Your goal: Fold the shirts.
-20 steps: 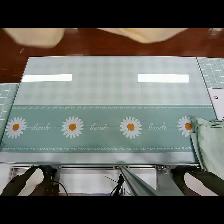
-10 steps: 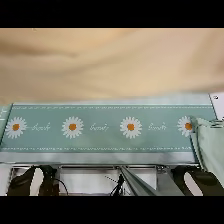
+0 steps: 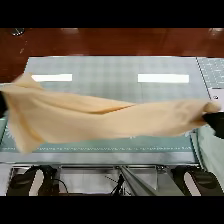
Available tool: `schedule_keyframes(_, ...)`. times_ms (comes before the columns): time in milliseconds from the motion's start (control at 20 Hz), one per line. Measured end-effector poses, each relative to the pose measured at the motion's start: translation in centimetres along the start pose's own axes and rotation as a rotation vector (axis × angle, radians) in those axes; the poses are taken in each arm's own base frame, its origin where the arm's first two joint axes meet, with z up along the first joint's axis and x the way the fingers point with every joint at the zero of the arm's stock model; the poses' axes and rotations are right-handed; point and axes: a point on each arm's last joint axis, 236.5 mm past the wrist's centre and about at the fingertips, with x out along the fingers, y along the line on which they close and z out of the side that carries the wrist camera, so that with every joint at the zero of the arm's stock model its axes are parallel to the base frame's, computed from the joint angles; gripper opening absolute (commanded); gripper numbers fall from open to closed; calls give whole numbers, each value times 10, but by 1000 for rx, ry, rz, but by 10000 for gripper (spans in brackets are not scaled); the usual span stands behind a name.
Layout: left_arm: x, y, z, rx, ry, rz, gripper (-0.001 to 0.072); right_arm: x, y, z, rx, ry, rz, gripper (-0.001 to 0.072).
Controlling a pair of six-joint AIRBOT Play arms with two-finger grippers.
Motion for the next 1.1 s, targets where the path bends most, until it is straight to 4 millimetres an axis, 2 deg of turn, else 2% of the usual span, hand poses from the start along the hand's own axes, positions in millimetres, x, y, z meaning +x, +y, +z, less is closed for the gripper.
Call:
schedule_keyframes(100, 48, 22, -34, -110, 113, -38, 23, 48, -27, -13, 66, 68, -50, 25)
schedule_keyframes(250, 108, 31, -66, -213, 237, -127, 23, 109, -64, -13, 140, 128, -126, 25)
schedule_keyframes(400, 166, 43, -80, -285, 310, -147, 23, 165, -94, 2, 222, 171, -159, 26)
schedule_keyframes(500, 200, 49, -80, -319, 337, -149, 36, 196, -107, 18, 292, 189, -147, 26)
schedule_keyframes(550, 216, 52, -79, -330, 351, -149, 211, 210, -111, 27, 320, 194, -129, 69)
schedule_keyframes(600, 229, 53, -75, -338, 357, -151, 627, 223, -114, 39, 346, 196, -107, 318)
schedule_keyframes(650, 241, 54, -73, -345, 371, -158, 706, 233, -116, 49, 369, 199, -86, 622)
schedule_keyframes(750, 253, 53, -68, -339, 417, -183, 705, 248, -115, 75, 399, 188, -29, 627)
schedule_keyframes(850, 247, 62, -67, -315, 489, -181, 705, 247, -118, 97, 387, 178, 1, 627)
schedule_keyframes(900, 241, 77, -68, -312, 518, -143, 705, 242, -125, 107, 373, 168, 0, 627)
schedule_keyframes(1000, 218, 110, -78, -335, 590, -60, 705, 225, -144, 113, 353, 169, -27, 627)
schedule_keyframes(1100, 191, 142, -97, -415, 626, 25, 705, 209, -171, 102, 361, 192, -88, 626)
